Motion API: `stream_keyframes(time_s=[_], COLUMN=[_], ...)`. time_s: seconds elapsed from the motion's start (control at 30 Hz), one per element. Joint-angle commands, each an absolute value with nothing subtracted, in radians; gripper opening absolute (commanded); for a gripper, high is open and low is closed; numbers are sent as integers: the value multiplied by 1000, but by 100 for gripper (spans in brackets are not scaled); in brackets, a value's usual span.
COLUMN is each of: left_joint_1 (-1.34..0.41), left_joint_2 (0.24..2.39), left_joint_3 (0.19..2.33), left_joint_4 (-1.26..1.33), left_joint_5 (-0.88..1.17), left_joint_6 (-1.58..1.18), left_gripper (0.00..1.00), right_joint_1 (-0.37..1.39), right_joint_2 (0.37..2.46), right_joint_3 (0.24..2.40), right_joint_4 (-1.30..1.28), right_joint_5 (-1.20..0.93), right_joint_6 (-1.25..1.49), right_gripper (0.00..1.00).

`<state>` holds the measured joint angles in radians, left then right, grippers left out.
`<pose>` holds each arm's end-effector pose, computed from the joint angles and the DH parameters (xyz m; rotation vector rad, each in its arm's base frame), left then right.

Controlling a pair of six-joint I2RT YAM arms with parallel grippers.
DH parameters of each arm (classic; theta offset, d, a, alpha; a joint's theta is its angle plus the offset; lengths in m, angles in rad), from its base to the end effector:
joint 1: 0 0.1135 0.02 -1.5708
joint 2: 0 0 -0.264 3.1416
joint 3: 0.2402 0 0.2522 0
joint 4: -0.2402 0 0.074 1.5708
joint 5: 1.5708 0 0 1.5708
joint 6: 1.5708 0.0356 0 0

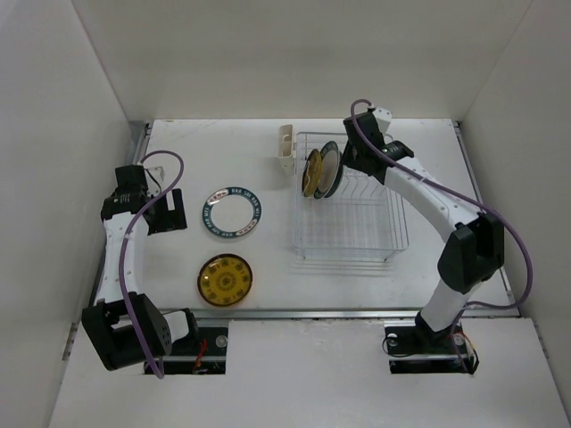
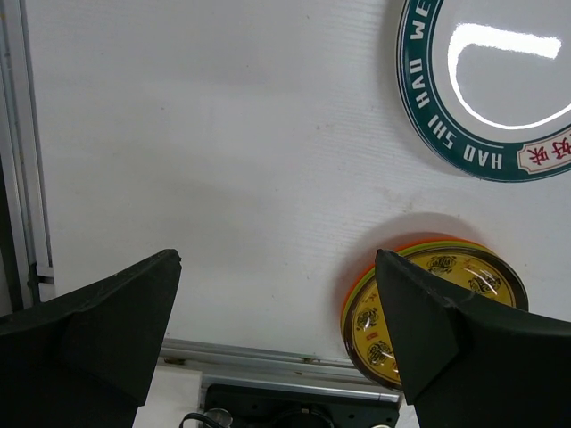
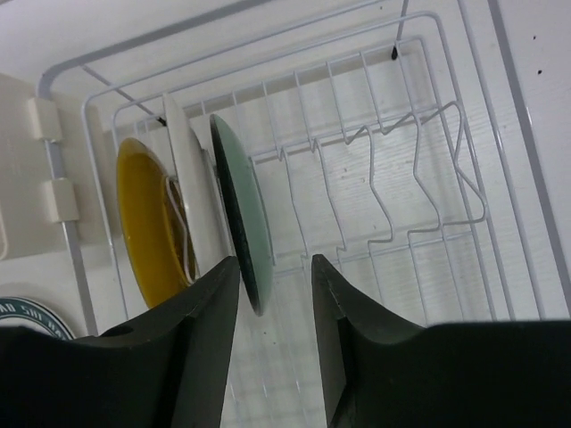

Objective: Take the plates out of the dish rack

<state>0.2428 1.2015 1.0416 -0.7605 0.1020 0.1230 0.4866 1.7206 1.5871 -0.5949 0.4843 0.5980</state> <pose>0.2361 0.0547 0.2929 -0.1060 2.4823 0.0276 0.3515 0.1672 0.3312 0.3635 2.1709 0.0430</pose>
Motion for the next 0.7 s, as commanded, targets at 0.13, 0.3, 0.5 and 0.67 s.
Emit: stream_keyframes(time_s=[0.13, 0.3, 0.5, 0.67], left_joint_1=[247, 247, 247, 247], left_joint_2=[1215, 1224, 1224, 1224], left_joint_3=[1032, 1032, 1032, 1032], left_joint_4=[-767, -767, -758, -758], left_joint_5=[110, 101, 101, 101], left_joint_6=[137, 137, 137, 137], left_gripper=[89, 89, 89, 89], right_joint_1=[448, 448, 448, 448], right_joint_2=[1788, 1858, 1896, 1856], right_joint_3=[1566, 1566, 1554, 1554], right_joint_4=[-477, -450, -462, -503], right_joint_5=[332, 298, 339, 413], right_joint_6=[609, 609, 609, 618], right_gripper=[45, 45, 44, 11])
